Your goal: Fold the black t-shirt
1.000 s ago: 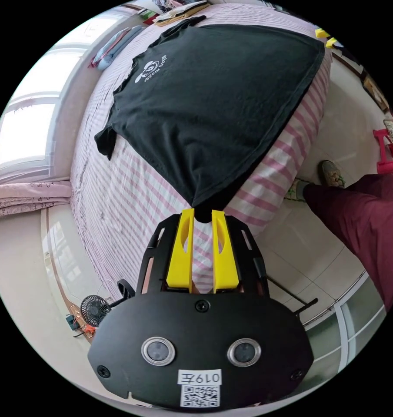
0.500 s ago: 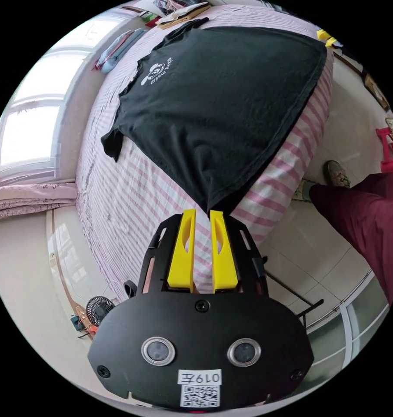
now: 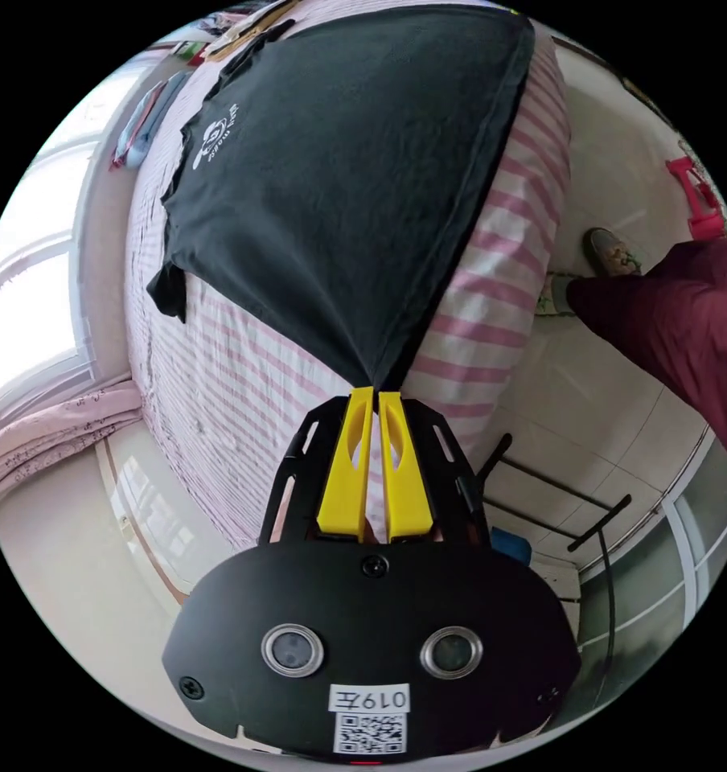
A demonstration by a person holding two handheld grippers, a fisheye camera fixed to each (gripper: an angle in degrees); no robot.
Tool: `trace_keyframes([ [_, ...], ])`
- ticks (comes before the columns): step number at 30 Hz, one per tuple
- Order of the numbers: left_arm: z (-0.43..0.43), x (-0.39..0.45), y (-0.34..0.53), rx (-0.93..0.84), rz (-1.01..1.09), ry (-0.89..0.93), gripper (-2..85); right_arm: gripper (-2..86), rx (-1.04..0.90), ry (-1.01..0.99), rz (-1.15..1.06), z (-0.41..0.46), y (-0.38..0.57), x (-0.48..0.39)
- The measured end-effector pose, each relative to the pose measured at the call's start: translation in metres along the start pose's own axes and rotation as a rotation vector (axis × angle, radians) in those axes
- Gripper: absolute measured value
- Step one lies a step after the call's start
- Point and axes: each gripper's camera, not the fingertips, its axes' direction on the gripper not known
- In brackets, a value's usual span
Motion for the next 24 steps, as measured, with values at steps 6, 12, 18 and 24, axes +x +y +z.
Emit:
trace_keyframes([
  [6, 0.003, 0.0, -0.002, -0.04, 0.062, -0.052, 0.4, 6.9, -0.103, -0.14, 0.13, 0.007, -0.007, 0.041],
  [12, -0.008, -0.011, 0.008, -0.059, 0.141, -0.085, 0.4, -0.5, -0.129, -0.152, 0.109, -0.016, -0.004, 0.068],
  [18, -0.005, -0.013, 0.014, -0.082, 0.182, -0.106, 0.7, 0.7, -0.194, -0.223, 0.136, -0.023, -0.011, 0.097],
  [24, -0.021, -0.039, 0.055, -0.011, 0.062, 0.026, 1.0, 7.8, -0.263, -0.171, 0.061, -0.051, -0.007, 0.12],
])
